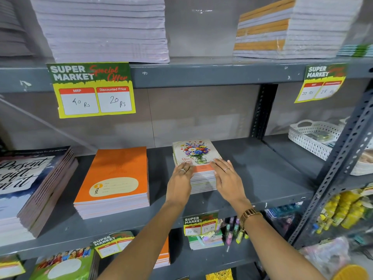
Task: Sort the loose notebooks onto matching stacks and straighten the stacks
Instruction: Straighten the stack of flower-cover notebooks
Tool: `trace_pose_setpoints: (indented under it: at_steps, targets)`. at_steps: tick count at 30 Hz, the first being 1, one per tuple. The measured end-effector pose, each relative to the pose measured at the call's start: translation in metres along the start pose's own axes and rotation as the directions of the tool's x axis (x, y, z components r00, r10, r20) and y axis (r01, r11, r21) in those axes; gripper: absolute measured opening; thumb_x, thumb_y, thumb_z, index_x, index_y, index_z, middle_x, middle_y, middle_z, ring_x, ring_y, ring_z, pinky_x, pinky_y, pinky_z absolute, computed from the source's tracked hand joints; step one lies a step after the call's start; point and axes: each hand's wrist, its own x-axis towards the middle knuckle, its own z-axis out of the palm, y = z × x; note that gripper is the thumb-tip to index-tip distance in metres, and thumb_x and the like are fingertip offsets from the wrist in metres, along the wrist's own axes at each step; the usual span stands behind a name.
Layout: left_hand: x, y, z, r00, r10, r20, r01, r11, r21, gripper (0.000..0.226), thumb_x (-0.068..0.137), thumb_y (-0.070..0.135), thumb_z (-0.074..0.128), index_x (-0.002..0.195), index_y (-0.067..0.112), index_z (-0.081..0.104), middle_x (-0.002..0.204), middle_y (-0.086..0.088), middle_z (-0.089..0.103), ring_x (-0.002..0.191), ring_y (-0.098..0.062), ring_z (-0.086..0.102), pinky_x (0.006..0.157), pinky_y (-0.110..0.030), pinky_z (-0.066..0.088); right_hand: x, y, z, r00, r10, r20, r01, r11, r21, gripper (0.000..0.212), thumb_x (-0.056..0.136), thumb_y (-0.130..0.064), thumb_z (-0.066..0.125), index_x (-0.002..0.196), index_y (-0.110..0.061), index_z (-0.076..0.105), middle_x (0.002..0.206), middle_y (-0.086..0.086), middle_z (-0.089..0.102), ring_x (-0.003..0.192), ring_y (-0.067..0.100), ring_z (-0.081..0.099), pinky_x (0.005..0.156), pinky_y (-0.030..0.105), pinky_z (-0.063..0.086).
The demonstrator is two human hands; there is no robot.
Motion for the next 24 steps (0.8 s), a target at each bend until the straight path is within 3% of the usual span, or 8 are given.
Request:
trace_pose_setpoints:
  at_steps: [7,14,18,20,22,24]
  targets:
    - [0.0,-0.001,-0.001,1.0,0.023,0.02,-0.023,0.999,0.022,0.062,0.09,0.0,0.048,0.144,0.017,0.025,0.155,-0.002,0.026,0.145,-0.017,0.016,0.114,-0.03,0.027,-0.001,-0.001,-0.001,1.0,-0.006,0.021,0.006,1.0,-0.017,0.045,0.085,-0.021,0.034,0.116,-0.009,0.065,0.117,0.008,0.07,0.112,0.026,0.064,0.091,0.042,0.052]
    - [-0.002,-0.005,0.0,0.997,0.069,0.038,-0.072,0.994,0.08,0.062,0.093,0.001,0.044,0.146,0.017,0.017,0.157,-0.002,0.02,0.146,-0.017,0.012,0.116,-0.028,0.022,-0.002,-0.001,0.004,0.999,-0.029,-0.023,0.028,0.999,-0.033,0.042,0.073,0.0,0.071,0.115,-0.006,0.065,0.116,0.01,0.07,0.112,0.027,0.064,0.082,0.041,0.058]
    - [-0.002,-0.008,0.0,0.994,0.09,0.054,-0.095,0.991,0.096,0.062,0.092,0.0,0.043,0.146,0.016,0.017,0.157,-0.004,0.02,0.146,-0.017,0.012,0.117,-0.029,0.02,-0.004,-0.003,0.002,1.0,-0.006,-0.016,0.005,0.999,-0.041,0.052,0.066,0.003,0.078,0.116,-0.006,0.065,0.117,0.01,0.069,0.113,0.027,0.063,0.078,0.037,0.058]
    - [0.0,-0.009,0.0,0.994,0.093,0.059,-0.097,0.992,0.083,0.057,0.095,0.006,0.041,0.146,0.016,0.018,0.157,-0.004,0.021,0.146,-0.017,0.012,0.118,-0.029,0.015,-0.004,-0.001,0.006,1.0,-0.016,-0.017,0.015,0.997,-0.072,0.046,0.073,-0.002,0.072,0.118,-0.006,0.063,0.119,0.01,0.068,0.114,0.028,0.062,0.085,0.041,0.055]
    - [-0.002,-0.012,-0.004,0.992,0.101,0.079,-0.106,0.992,0.069,0.05,0.099,0.018,0.034,0.146,0.016,0.018,0.157,-0.004,0.021,0.146,-0.017,0.012,0.119,-0.03,0.008,-0.004,-0.002,0.004,0.999,-0.035,-0.018,0.033,0.99,-0.14,0.038,0.087,-0.017,0.048,0.122,-0.009,0.06,0.123,0.01,0.066,0.117,0.027,0.06,0.099,0.045,0.044]
    - [-0.005,-0.016,-0.005,0.99,0.126,0.071,-0.131,0.989,0.07,0.048,0.1,0.026,0.027,0.147,0.016,0.016,0.157,-0.004,0.019,0.146,-0.017,0.01,0.119,-0.031,0.003,-0.005,-0.001,0.005,0.999,-0.027,0.028,0.031,0.984,-0.177,0.051,0.09,-0.027,0.027,0.129,-0.01,0.054,0.131,0.01,0.06,0.125,0.026,0.053,0.11,0.044,0.027]
